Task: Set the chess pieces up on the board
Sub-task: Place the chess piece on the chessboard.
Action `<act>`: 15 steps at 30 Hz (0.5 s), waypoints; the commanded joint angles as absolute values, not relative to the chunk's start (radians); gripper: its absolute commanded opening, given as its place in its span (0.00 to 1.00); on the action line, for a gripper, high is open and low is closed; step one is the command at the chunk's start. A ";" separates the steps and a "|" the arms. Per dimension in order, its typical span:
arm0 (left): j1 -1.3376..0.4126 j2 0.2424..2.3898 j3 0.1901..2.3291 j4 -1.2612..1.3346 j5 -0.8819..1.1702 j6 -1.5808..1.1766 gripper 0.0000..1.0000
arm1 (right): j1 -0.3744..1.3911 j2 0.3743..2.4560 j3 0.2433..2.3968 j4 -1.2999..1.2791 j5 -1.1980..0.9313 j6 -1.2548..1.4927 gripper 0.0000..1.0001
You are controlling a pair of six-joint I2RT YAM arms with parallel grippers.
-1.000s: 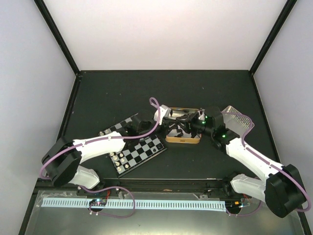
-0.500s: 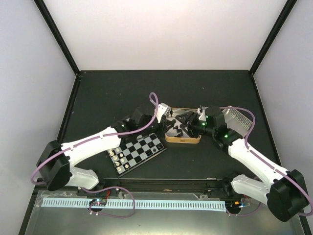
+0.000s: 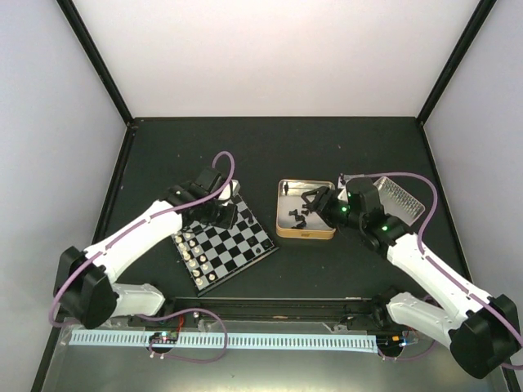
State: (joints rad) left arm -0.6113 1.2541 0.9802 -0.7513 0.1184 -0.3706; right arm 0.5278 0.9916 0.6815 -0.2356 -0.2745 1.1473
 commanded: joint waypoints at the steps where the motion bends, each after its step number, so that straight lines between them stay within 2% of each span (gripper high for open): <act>1: -0.572 1.352 1.041 -0.878 0.157 -0.296 0.02 | 0.530 0.990 0.739 -0.274 -0.218 1.073 0.63; 15: -0.554 1.604 1.119 -0.899 0.187 -0.197 0.02 | 0.531 1.013 0.750 -0.276 -0.231 1.072 0.63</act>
